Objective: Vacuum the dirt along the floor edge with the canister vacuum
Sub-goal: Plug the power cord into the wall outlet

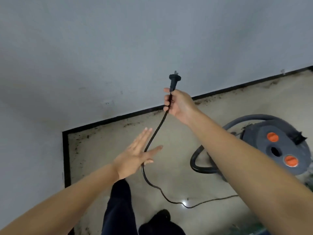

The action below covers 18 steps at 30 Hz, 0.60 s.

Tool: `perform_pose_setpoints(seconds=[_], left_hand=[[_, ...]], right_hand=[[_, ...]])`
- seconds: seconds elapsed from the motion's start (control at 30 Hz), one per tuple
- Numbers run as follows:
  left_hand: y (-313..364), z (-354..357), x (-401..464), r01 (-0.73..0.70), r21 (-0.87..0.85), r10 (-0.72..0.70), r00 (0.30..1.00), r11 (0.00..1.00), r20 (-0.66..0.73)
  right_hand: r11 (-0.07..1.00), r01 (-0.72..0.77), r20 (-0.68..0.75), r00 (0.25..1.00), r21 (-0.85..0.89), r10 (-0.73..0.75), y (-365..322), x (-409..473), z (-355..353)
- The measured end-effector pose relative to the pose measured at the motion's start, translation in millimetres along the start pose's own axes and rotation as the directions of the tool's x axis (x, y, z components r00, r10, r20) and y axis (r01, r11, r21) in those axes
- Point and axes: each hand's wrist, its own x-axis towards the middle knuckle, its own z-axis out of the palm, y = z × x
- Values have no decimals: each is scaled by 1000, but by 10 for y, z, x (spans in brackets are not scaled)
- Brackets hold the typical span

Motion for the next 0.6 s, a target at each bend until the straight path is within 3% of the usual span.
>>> perform_pose_setpoints(seconds=[0.07, 0.13, 0.2, 0.23, 0.33, 0.4, 0.43, 0.5, 0.6], left_hand=[[-224, -126, -78, 254, -240, -223, 964, 937, 147], [-385, -151, -117, 458, -441, -312, 877, 772, 365], [-590, -101, -111, 563, -551, -382, 825, 616, 417], [-702, -117, -84, 593, -654, -426, 801, 471, 419], [-1116, -176, 35, 578, -814, -598, 633, -58, 492], [-1452, -129, 95, 428, -840, -681, 508, -332, 528], [-1635, -58, 117, 353, -841, -713, 452, -410, 537], [-2008, 187, 155, 330, -829, -742, 377, -451, 554], [-2513, 764, 208, 501, -786, -726, 378, -361, 574]], right_hand=[[1000, 3, -1, 1000, -10, -3, 37, 202, 209], [999, -3, -5, 1000, -51, 2, 76, 435, 426], [996, -13, 17, 1000, -84, 15, 106, 724, 633], [994, -23, 30, 999, -103, 26, 123, 887, 733], [974, -46, 30, 998, -220, 54, 214, 1393, 1026], [931, -39, 21, 999, -362, 50, 329, 1734, 1161], [905, -35, 31, 998, -425, 53, 414, 1922, 1208], [843, -37, 69, 994, -536, 87, 640, 2300, 1268], [732, -22, 130, 980, -681, 150, 1094, 2904, 1261]])
